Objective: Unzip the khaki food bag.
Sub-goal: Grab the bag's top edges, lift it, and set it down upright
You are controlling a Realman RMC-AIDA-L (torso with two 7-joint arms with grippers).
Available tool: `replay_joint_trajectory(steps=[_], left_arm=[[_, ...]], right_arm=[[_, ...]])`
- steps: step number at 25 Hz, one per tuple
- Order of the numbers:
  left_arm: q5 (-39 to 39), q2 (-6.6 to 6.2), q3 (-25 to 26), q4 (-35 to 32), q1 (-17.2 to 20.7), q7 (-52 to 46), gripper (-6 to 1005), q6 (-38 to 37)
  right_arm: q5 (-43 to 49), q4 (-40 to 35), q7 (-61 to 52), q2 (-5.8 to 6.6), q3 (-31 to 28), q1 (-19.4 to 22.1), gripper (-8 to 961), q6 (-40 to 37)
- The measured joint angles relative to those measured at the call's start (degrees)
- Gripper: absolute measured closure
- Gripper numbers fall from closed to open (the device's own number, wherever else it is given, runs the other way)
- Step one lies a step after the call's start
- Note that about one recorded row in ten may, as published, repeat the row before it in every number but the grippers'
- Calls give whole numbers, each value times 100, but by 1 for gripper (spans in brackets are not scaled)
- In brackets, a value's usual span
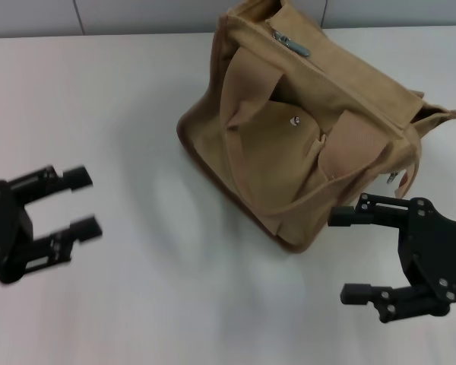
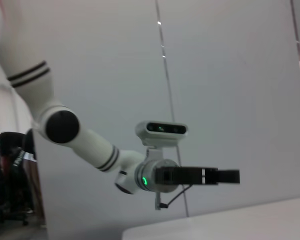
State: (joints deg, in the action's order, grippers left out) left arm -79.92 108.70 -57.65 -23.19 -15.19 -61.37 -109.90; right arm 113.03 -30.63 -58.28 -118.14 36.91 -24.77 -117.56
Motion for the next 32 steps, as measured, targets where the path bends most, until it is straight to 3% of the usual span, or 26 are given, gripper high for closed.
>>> replay_joint_trajectory(steps=[1, 2, 3, 5, 6, 7, 8, 12, 14, 21, 29, 32], left_arm=[[0, 9, 15, -1, 0, 1, 296, 11], [-1, 182, 276, -38, -2, 18, 297, 254], [-1, 182, 276, -38, -2, 18, 298, 254], [2, 417, 481, -161, -66, 35, 300, 703], [2, 417, 481, -161, -66, 35, 301, 703], [11, 575, 528, -265, -157, 66, 302, 1042], [11, 575, 528, -265, -157, 66, 303, 1042], [23, 914, 537, -368, -623, 248, 306, 1918], [21, 975, 508, -341, -844, 388, 308, 2328], [3, 1002, 308, -92, -1478, 566, 314, 3242], [249, 1045, -429, 106, -2129, 733, 322, 3977], [835, 1047, -778, 277, -2234, 1139, 325, 4100]], right_arm=[[0, 5, -2, 0, -2, 13, 113, 71], [0, 11, -6, 0, -5, 43, 113, 183], [0, 11, -6, 0, -5, 43, 113, 183], [0, 24, -8, 1, 12, 91, 113, 274], [0, 24, -8, 1, 12, 91, 113, 274], [0, 27, -8, 2, 18, 119, 113, 317], [0, 27, -8, 2, 18, 119, 113, 317], [0, 35, -8, 2, -9, 168, 113, 375], [0, 38, -8, 1, -10, 179, 113, 376], [0, 155, -7, -11, -7, 211, 113, 378], [-1, 242, 19, -32, 8, 219, 113, 384], [-1, 242, 19, -63, 7, 220, 113, 384]])
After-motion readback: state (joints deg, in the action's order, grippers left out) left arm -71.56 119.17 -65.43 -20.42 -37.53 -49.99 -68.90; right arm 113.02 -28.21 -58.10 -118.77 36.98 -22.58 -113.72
